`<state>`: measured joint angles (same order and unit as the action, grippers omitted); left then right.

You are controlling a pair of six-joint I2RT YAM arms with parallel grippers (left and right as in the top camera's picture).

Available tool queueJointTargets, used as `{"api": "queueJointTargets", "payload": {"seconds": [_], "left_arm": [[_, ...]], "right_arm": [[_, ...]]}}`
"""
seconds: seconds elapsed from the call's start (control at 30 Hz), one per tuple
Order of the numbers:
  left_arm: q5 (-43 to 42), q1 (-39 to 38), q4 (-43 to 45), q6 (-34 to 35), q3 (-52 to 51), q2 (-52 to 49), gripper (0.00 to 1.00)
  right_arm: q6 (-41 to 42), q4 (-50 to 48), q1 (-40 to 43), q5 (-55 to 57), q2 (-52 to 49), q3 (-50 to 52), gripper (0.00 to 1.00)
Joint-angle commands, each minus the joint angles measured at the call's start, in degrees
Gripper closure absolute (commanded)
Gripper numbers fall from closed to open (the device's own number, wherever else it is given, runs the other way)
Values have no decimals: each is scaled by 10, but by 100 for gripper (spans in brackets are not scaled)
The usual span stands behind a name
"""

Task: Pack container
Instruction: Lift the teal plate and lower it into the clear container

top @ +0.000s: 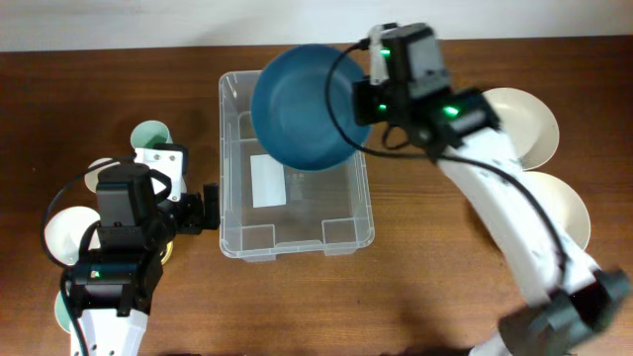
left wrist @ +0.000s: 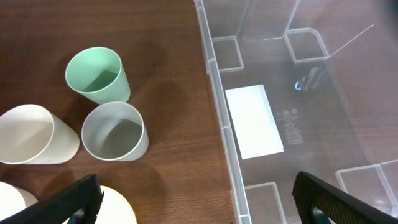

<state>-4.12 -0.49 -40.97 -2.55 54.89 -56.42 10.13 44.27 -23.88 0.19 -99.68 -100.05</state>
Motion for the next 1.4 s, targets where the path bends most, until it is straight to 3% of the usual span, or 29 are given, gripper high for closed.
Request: {"api": "queueJointTargets", "payload": {"seconds": [0.0,0.27,0.6,0.63,0.9,1.13,1.2,1.23,1.3,1.37], "left_arm": [[-6,-2,0,4,13,1,0],[-6,-2,0,4,13,1,0],[-6,-2,0,4,13,1,0],[-6,-2,0,4,13,1,1],[-6,-2,0,4,13,1,0],[-6,-2,0,4,13,1,1],[-6,-2,0,4,13,1,0],[-6,-2,0,4,13,1,1],[-6,-2,0,4,13,1,1],[-6,-2,-1,4,13,1,0]], "right_arm": [[13,-16,-22,5,-70,-10,96],[13,-81,-28,5,-161,-10,96],[28,-94,-28,5,-191,-10,96],[28,-97,-28,5,-191,-10,83],[28,-96,-28,5,-190,-10,77],[16,-8,-16,24,-115,-64,49],[-14,29,-5,46,-93,-95,34],[-29,54,7,78,-79,-118,13],[-29,92,37,136,-64,-147,4],[-29,120,73,162,-60,-159,2]]}}
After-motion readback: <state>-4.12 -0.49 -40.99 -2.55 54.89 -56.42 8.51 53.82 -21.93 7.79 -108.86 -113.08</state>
